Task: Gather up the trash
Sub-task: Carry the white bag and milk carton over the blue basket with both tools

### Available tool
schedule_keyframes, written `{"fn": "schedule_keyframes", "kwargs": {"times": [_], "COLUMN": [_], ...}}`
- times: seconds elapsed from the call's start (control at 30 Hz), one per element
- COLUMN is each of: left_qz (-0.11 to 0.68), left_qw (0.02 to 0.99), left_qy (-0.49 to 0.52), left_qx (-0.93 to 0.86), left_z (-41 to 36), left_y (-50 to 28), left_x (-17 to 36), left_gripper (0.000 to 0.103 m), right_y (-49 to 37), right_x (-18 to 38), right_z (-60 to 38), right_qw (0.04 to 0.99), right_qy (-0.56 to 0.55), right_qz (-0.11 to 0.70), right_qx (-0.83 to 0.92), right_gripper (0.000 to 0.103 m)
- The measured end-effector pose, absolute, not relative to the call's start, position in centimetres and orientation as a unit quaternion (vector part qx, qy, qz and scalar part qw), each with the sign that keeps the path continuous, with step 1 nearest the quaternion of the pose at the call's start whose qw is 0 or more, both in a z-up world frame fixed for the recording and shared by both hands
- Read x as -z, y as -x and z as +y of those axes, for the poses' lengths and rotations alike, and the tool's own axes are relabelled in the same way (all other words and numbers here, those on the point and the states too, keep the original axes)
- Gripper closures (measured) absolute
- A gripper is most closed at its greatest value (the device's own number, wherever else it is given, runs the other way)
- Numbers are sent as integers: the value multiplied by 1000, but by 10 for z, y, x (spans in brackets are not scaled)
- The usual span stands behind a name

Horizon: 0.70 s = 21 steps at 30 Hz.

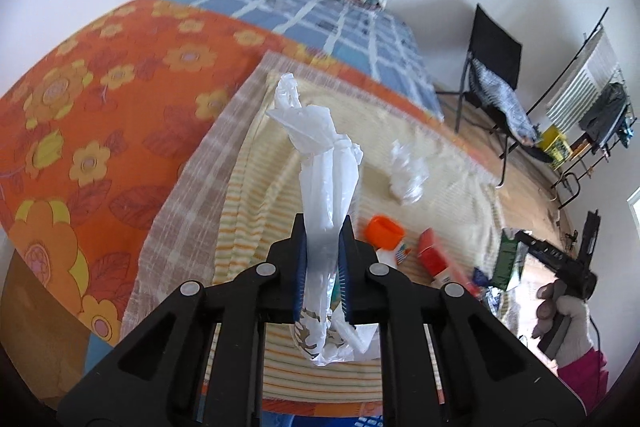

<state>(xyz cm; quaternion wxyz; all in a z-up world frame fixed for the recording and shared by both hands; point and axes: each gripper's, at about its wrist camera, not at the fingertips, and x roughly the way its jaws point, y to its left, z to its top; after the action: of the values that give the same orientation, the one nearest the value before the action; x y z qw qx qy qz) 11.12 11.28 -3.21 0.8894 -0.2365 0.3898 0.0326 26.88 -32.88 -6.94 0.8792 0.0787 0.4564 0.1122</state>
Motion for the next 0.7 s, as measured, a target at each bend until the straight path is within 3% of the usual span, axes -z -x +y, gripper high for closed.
{"fn": "schedule_keyframes", "kwargs": {"times": [0.23, 0.7], "left_qz": [354, 355], "left_qw": [909, 911], "left_qy": [220, 201], "left_qx": [4, 61], "left_z": [96, 52], "left_y": [-99, -72], "left_x": [-2, -15], "left_gripper": [91, 92], "right_y": [-253, -214], "right_x": [56, 18], "right_z": [-318, -305], "right_qw": [893, 916], "right_qy": [-47, -32], "right_qz": [431, 373], "right_qx": [-118, -146], "right_gripper": [40, 40]}}
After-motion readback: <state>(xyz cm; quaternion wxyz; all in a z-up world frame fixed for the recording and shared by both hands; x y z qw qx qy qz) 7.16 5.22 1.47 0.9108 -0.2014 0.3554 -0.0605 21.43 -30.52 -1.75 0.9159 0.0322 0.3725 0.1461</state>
